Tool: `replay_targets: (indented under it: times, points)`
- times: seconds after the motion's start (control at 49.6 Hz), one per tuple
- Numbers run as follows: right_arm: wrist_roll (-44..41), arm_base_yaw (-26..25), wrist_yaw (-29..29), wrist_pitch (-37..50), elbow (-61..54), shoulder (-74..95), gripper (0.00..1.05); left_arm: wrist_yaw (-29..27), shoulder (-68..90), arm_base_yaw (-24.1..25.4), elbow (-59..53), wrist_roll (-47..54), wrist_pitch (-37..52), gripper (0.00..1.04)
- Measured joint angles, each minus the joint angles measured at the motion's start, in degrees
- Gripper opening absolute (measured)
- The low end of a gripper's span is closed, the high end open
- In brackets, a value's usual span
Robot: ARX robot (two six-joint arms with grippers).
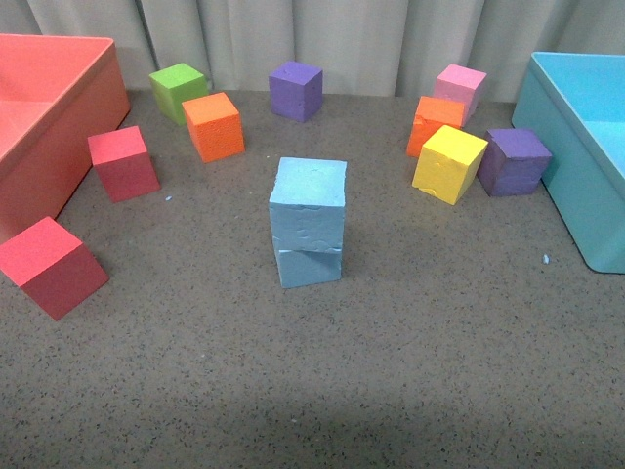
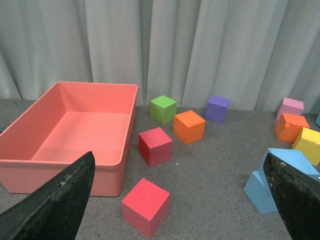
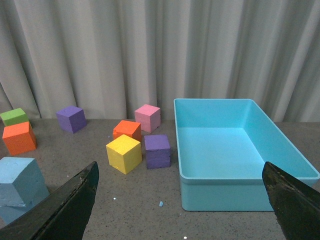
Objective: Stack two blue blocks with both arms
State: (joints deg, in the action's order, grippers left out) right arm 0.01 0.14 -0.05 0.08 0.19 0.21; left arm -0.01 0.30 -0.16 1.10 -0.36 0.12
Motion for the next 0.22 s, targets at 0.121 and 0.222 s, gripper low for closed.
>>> replay_targets:
  times: [0.121,0.222]
  points:
    - [0.0,0.0,0.0,0.0,0.0,0.0,0.95,0.0,0.0,0.0,0.0,0.04,0.0,0.98]
    - [0.0,0.0,0.0,0.0,0.0,0.0,0.95,0.0,0.0,0.0,0.0,0.07,0.0,0.98]
